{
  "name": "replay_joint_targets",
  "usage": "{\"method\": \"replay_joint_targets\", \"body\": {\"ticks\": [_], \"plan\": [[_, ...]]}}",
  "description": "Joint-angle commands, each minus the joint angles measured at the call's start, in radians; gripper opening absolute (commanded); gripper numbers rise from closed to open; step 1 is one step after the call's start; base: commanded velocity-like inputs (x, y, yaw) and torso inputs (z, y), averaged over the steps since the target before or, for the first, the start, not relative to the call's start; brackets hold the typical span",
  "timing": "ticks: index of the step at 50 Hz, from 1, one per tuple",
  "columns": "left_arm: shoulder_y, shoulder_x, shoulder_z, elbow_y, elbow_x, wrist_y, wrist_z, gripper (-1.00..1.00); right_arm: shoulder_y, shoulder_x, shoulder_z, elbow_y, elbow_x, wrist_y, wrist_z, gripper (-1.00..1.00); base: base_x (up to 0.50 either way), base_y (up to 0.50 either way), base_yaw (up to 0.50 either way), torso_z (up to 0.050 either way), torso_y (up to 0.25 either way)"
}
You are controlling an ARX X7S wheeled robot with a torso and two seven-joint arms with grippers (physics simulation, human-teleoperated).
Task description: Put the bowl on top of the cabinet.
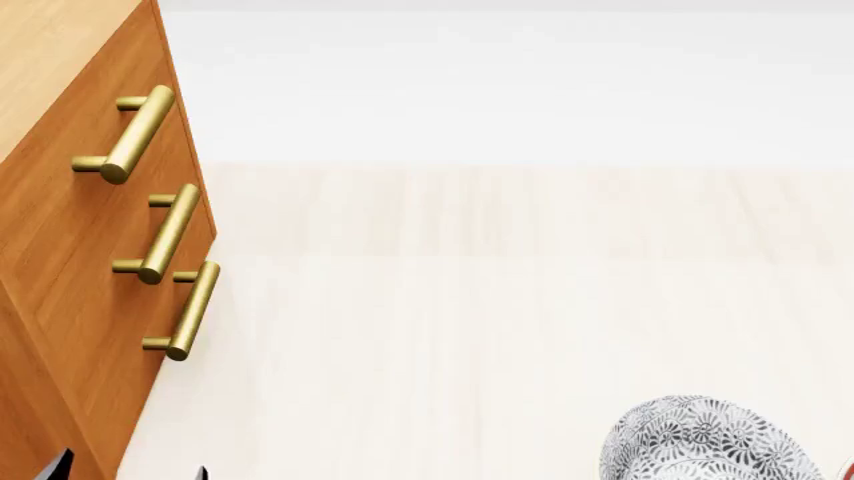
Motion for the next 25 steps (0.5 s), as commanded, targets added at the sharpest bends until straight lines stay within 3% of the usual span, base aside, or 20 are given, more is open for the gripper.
{"method": "replay_joint_targets", "body": {"ticks": [1, 25], "plan": [[-0.003, -0.002, 0.003, -0.003, -0.001, 0.002, -0.001, 1.0, 0.03, 0.009, -0.009, 0.038, 0.033, 0.031, -0.025, 1.0, 0.0, 0.0, 0.0, 0.0, 0.0], [-0.005, -0.006, 0.01, -0.007, -0.002, 0.005, -0.005, 1.0, 0.113, 0.021, -0.042, 0.151, 0.079, 0.107, -0.038, 1.0, 0.0, 0.0, 0.0, 0.0, 0.0]]}}
